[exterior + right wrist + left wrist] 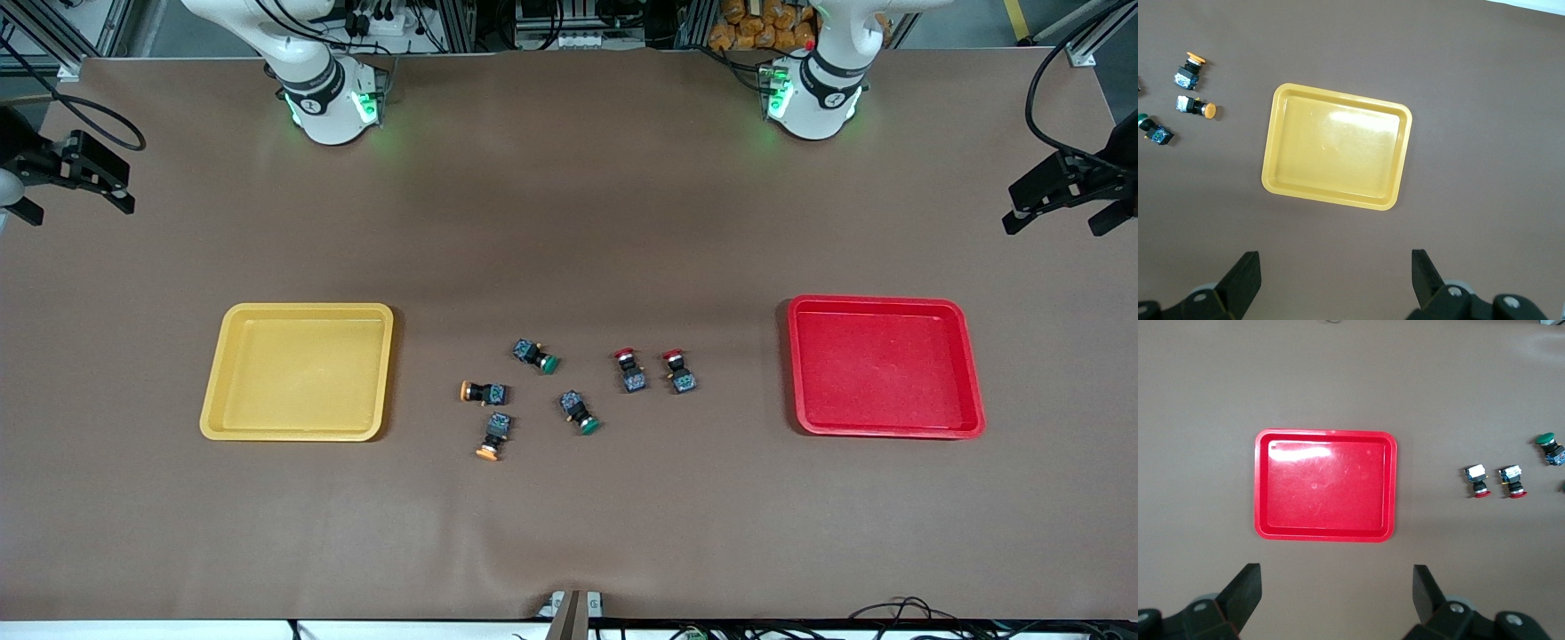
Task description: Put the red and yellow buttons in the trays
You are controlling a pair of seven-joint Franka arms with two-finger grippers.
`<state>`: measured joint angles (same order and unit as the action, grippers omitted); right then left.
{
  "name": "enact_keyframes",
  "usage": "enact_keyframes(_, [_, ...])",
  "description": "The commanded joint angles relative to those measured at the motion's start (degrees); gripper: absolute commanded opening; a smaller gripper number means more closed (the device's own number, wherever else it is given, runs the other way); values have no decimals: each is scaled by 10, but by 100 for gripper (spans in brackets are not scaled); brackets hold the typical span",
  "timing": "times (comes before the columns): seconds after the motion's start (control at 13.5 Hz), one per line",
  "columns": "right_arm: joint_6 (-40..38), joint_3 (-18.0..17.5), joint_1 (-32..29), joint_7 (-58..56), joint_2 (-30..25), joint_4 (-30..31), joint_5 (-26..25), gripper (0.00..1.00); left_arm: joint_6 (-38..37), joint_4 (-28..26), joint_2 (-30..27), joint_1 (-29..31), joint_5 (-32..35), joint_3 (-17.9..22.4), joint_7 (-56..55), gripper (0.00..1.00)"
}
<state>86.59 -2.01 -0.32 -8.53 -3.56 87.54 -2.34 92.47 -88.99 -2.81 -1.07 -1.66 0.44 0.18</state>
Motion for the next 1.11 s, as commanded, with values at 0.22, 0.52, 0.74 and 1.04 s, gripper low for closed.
enact_keyframes(0.22, [-8, 2, 0, 2, 6, -11, 16, 100, 2, -21, -1, 0, -5, -2, -9, 100])
enact_keyframes(0.52, [-5, 3, -4, 2, 7, -11, 32, 100, 34, -19, 42, -20, -9, -8, -96, 100])
enact_keyframes(0.74, [-9, 3, -5, 0, 13, -11, 31, 100, 68, -19, 88, -28, -9, -36, -169, 100])
enact_keyframes(1.04, [-10, 5, -38, -3, 68, -12, 33, 100, 120, -17, 163, -31, -10, -85, -242, 100])
